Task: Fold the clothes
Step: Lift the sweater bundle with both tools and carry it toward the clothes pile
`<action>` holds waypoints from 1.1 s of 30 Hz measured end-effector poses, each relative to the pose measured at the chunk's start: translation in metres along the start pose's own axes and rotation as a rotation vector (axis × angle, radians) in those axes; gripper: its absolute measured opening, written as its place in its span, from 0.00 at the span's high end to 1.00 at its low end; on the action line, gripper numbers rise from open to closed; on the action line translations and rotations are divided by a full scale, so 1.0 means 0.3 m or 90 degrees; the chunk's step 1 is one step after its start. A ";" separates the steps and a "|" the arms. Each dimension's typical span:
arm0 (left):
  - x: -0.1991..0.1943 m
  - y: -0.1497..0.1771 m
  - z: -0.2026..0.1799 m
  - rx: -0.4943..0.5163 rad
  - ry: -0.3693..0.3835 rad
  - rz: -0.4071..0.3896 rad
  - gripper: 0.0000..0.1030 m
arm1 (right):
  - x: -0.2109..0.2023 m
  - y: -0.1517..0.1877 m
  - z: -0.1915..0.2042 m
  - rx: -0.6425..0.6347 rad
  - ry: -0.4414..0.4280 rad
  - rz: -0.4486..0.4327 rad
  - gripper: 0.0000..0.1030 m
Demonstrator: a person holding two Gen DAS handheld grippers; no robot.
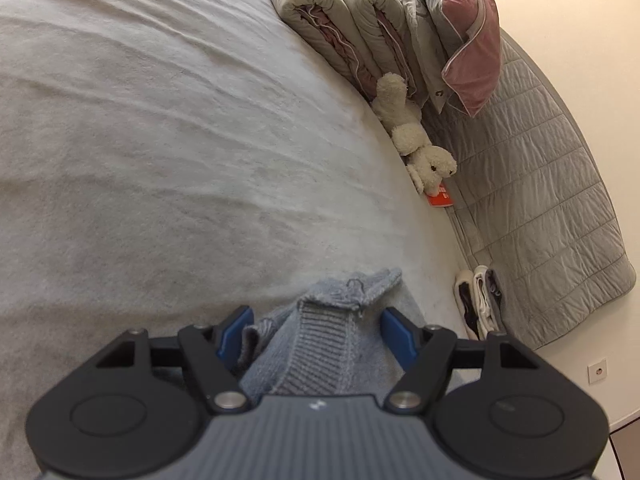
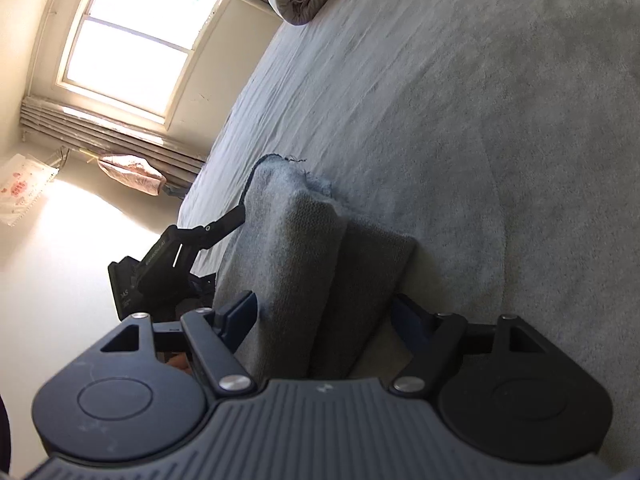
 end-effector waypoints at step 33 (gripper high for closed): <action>0.294 0.001 -0.514 -0.060 0.128 -0.039 0.71 | -0.314 -0.253 -0.061 0.001 0.039 -0.273 0.66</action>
Point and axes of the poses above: each gripper's, at about its wrist camera, not at the fingertips, and x roughly the way its jaws point, z to its left, y to its underside, the point moved 1 cm from there along x, roughly the way its jaws point, and after that the axes turned 9 degrees about -x, right-handed, at the moved point
